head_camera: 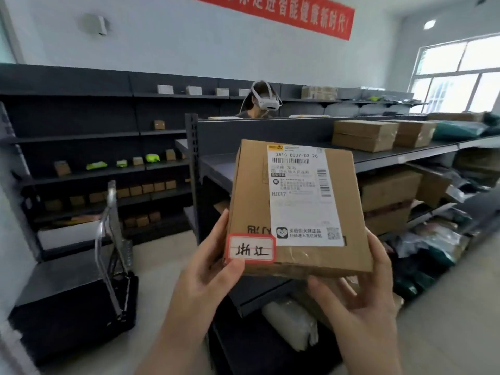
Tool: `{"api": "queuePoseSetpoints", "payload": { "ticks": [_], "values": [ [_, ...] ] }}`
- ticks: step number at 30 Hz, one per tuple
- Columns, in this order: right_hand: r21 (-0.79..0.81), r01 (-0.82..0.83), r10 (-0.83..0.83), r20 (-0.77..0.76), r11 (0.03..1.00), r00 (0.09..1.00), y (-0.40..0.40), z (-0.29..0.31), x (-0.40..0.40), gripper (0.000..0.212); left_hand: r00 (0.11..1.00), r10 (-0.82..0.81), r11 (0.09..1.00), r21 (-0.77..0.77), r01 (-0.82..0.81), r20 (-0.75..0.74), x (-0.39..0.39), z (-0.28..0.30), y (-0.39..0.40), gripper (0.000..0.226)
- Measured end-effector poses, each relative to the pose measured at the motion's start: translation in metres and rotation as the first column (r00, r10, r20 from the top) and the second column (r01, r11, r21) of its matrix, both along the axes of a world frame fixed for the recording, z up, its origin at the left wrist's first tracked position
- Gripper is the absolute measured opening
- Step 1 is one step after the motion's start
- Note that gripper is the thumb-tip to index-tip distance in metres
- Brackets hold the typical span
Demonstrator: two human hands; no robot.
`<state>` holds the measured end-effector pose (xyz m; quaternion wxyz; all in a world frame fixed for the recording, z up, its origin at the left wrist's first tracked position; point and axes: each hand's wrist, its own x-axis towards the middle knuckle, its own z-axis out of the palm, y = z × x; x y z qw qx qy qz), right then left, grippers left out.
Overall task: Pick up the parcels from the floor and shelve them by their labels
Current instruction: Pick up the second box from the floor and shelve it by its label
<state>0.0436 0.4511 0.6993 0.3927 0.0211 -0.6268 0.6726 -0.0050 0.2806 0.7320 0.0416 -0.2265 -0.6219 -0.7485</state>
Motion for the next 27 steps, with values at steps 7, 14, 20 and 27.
{"api": "queuePoseSetpoints", "payload": {
  "ticks": [7,14,20,27],
  "values": [
    [0.002,0.183,-0.182,0.053,0.983,0.982,0.025,-0.008,0.035,0.078,0.991,-0.129,0.99,-0.055,0.131,0.027,0.0,-0.014,0.039,0.068],
    [0.035,0.352,-0.354,0.06,0.935,0.934,0.047,-0.021,0.061,0.077,0.949,-0.312,0.949,-0.037,0.314,0.038,-0.003,-0.031,0.08,0.065],
    [0.014,0.413,-0.412,0.113,0.911,0.904,0.069,-0.023,0.073,0.074,0.897,-0.435,0.898,-0.033,0.438,0.079,-0.009,-0.036,0.114,0.063],
    [0.046,0.462,-0.462,0.182,0.886,0.868,0.1,-0.029,0.067,0.074,0.878,-0.47,0.874,-0.091,0.477,0.092,-0.022,-0.039,0.147,0.063]
  ]
}}
